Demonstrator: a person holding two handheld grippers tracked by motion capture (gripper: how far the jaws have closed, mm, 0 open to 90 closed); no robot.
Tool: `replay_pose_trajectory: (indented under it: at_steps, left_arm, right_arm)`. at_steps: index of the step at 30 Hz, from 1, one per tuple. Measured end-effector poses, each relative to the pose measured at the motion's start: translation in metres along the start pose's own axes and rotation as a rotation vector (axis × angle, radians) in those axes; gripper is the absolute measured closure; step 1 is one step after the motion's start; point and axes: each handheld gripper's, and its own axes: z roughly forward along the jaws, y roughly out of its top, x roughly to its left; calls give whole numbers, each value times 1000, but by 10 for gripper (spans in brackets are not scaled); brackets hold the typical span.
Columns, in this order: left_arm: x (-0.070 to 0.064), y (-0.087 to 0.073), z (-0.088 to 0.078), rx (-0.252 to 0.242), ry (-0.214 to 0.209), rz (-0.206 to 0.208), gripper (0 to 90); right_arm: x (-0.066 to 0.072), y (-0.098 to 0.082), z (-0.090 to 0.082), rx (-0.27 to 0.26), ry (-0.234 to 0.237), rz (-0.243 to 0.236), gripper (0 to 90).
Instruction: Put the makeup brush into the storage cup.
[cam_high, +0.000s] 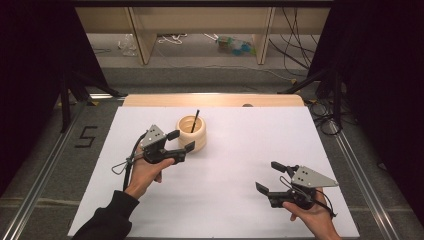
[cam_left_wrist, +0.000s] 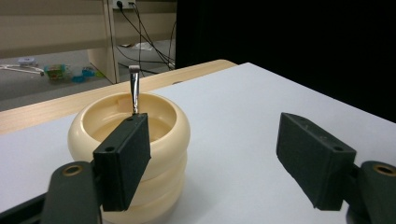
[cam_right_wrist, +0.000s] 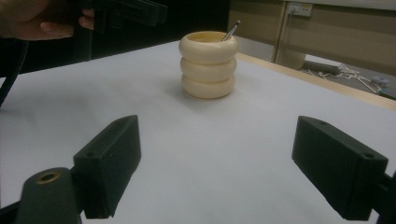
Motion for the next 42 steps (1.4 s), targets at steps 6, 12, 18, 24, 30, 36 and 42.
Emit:
replay_pose_trajectory:
  at_steps: [6, 12, 18, 24, 30, 36, 42]
  left_arm:
    - [-3, -4, -10, -5, 8, 22, 261]
    - [-1, -9, -16, -11, 10, 20, 256]
    - [1, -9, -20, -18, 10, 13, 250]
    - [0, -10, -22, -21, 9, 6, 249]
    - [0, -12, -25, -24, 10, 14, 249]
    - [-2, -14, -27, -24, 7, 13, 244]
    - [-3, -15, -29, -22, 4, 26, 229]
  right_arm:
    - [0, 0, 0, -1, -2, 0, 167]
    - [2, -1, 1, 9, 1, 19, 167]
    - [2, -1, 0, 13, 2, 20, 167]
    - [2, 0, 0, 17, 5, 22, 167]
    - [1, 0, 0, 10, 2, 13, 167]
    - [0, 0, 0, 1, -2, 0, 167]
    - [1, -1, 0, 15, 4, 19, 167]
